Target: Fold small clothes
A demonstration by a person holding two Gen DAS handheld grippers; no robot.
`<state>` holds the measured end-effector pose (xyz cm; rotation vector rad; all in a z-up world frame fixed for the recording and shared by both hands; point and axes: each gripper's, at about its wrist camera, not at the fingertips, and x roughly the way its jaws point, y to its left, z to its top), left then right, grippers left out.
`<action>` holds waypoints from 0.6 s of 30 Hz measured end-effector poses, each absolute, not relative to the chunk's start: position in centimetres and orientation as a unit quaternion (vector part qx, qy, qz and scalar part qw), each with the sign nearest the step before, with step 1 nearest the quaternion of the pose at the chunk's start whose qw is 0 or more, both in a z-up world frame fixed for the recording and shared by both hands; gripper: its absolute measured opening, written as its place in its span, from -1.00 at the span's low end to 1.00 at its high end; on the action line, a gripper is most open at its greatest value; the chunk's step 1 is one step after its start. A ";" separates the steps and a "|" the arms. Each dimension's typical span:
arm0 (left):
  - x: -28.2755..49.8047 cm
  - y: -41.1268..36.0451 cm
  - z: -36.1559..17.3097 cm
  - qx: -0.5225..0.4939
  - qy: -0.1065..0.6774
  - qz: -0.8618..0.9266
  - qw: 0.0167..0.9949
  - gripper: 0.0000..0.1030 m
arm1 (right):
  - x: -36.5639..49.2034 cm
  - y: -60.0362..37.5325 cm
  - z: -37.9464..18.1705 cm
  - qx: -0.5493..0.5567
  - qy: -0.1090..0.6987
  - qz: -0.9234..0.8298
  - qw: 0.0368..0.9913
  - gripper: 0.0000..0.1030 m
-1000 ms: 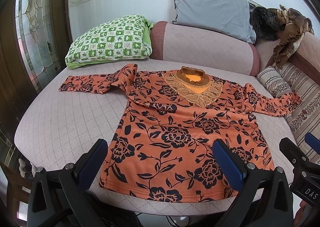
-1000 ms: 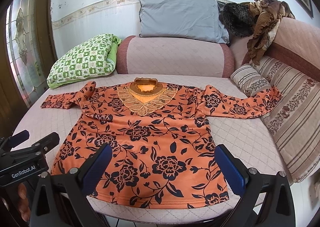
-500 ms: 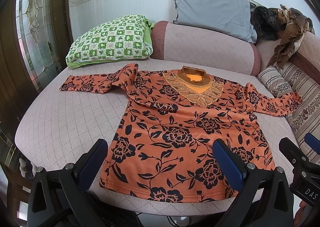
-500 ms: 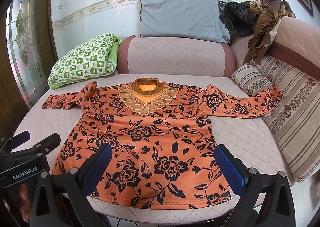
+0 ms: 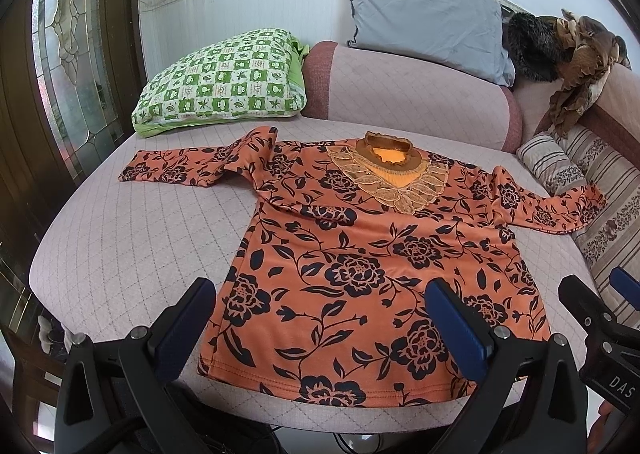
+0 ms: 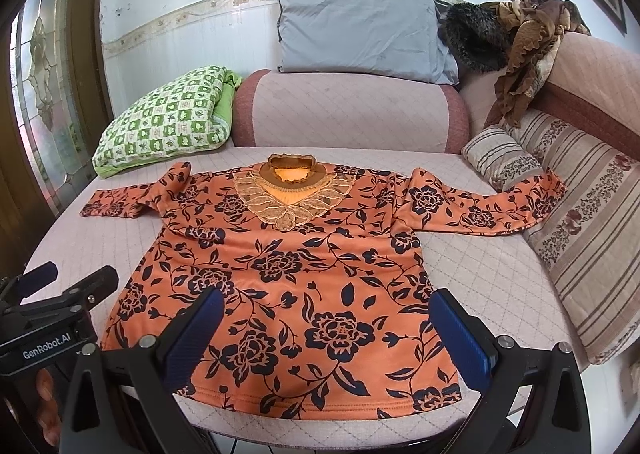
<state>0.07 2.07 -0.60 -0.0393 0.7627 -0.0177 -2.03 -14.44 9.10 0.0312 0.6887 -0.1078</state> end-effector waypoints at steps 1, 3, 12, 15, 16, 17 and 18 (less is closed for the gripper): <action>0.1 2.1 -0.7 -0.020 0.372 -0.008 0.928 1.00 | -2.0 -14.5 9.1 0.015 0.338 -0.054 0.940 1.00; 0.3 2.1 -0.8 -0.019 0.373 -0.007 0.927 1.00 | -2.0 -14.5 9.0 0.016 0.338 -0.054 0.940 1.00; 0.9 1.8 -1.5 -0.015 0.377 -0.008 0.926 1.00 | -1.5 -15.4 8.4 0.026 0.342 -0.055 0.938 1.00; 1.9 2.7 -2.9 -0.031 0.384 -0.015 0.923 1.00 | -1.2 -17.5 7.7 0.050 0.346 -0.055 0.935 1.00; 2.4 3.0 -3.7 -0.035 0.390 -0.014 0.920 1.00 | -1.0 -18.7 7.2 0.065 0.350 -0.057 0.933 1.00; 3.3 3.4 -5.3 -0.037 0.411 -0.008 0.911 1.00 | -0.8 -20.2 6.5 0.088 0.355 -0.059 0.929 1.00; 3.9 3.7 -6.2 -0.038 0.425 -0.005 0.904 1.00 | -0.6 -22.3 5.5 0.121 0.361 -0.065 0.922 1.00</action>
